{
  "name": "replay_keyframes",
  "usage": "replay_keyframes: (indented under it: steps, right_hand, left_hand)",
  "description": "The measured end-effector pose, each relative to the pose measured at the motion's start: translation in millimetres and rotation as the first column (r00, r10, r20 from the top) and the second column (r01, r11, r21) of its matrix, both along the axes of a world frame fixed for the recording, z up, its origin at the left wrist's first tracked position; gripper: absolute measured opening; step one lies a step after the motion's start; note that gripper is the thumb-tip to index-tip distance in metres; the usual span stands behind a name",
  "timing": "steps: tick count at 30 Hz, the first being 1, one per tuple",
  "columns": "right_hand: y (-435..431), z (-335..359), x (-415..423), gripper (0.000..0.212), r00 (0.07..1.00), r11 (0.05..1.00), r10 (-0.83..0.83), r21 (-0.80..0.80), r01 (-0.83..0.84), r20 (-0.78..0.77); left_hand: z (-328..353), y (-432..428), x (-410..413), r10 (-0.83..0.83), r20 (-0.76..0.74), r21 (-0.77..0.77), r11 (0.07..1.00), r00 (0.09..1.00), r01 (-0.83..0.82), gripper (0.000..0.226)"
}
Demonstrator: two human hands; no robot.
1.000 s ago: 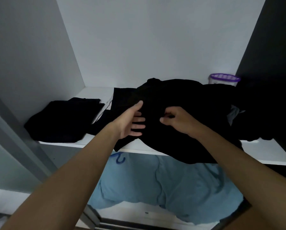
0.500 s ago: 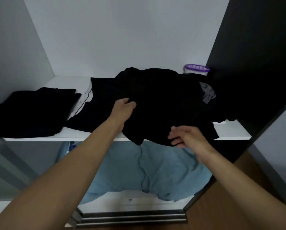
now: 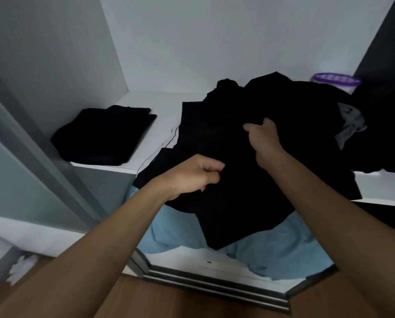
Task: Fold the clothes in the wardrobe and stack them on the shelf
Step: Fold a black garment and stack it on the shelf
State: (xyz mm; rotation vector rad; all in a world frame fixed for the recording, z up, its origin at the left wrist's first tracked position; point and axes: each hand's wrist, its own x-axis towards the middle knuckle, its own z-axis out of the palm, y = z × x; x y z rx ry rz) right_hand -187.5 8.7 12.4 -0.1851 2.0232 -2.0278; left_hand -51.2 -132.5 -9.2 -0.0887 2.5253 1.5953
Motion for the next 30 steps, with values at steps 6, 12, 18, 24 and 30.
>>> replay_keyframes:
  steps: [6, 12, 18, 24, 30]
  right_hand:
    - [29.0, 3.6, 52.1, 0.021, 0.961, 0.907, 0.184, -0.413, -0.084, 0.208]
    - [48.8, -25.1, 131.9, 0.033, 0.890, 0.946, 0.164, -0.325, -0.019, 0.425]
    - [43.1, -51.3, 206.2, 0.032, 0.901, 0.935, 0.079, -0.345, 0.081, 0.427]
    - [14.2, -94.3, 296.9, 0.019, 0.905, 0.905, -0.004, -0.384, 0.184, 0.424]
    - [4.6, -174.7, 369.9, 0.014, 0.721, 0.948, -0.293, 0.093, 0.303, 0.628]
  left_hand:
    - [-11.6, -47.5, 3.3, 0.660, 0.096, 0.265, 0.704, 0.745, -0.659, 0.051]
    - [-16.4, -54.6, 4.9, 0.622, 0.378, 0.470, 0.509, 0.685, -0.721, 0.098]
    - [-33.8, -42.6, 34.2, 0.409, 0.365, 0.445, 0.712, 0.836, -0.543, 0.091]
    - [-90.4, -51.7, 104.4, 0.054, 0.514, 0.533, 0.762, 0.856, -0.368, 0.034]
    - [-113.6, -70.4, 163.8, 0.092, 0.334, 0.321, 0.925, 0.938, -0.205, 0.038]
